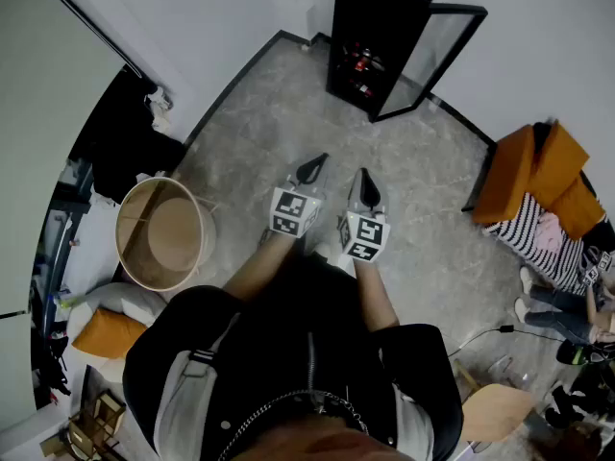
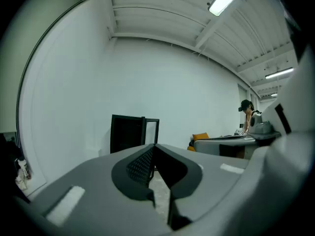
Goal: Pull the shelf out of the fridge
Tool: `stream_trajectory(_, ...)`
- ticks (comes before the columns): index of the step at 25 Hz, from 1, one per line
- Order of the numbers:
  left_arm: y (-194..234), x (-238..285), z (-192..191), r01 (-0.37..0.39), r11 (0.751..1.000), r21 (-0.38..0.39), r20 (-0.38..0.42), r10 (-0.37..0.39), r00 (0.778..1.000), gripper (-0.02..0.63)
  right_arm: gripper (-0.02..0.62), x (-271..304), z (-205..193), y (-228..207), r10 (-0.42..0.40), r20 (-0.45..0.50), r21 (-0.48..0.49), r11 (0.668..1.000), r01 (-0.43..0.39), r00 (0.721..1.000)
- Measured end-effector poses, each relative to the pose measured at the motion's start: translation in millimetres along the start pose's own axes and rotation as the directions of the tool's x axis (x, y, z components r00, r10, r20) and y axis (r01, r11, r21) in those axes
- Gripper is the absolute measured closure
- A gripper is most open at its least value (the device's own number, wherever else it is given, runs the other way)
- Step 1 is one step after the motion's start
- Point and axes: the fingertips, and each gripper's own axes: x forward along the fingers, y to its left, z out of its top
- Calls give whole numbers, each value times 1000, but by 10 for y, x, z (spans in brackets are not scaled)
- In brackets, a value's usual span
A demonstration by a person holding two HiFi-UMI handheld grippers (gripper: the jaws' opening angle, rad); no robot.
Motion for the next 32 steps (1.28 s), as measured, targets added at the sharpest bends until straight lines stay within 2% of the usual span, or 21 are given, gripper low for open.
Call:
stream_trajectory(5, 35, 20, 11, -9, 1000, 1, 1, 9, 1000, 600, 592, 27, 49, -41, -6, 31, 48, 999, 5, 1000)
stream_trajectory(12, 68, 38, 21, -21, 1000, -5, 1, 21, 1000, 600, 592, 26, 41, -32, 1, 21, 43, 999, -2, 1000)
stream_trajectory(24, -38, 127, -5, 16, 1000, 4, -8, -16, 1000, 600, 592, 24, -31, -29, 40, -2, 54, 998, -40, 999)
stream_trajectory(32, -66, 240, 7, 25, 1000, 7, -8, -25, 1000, 600, 592, 81, -24, -99, 39, -13, 59, 998, -38, 999)
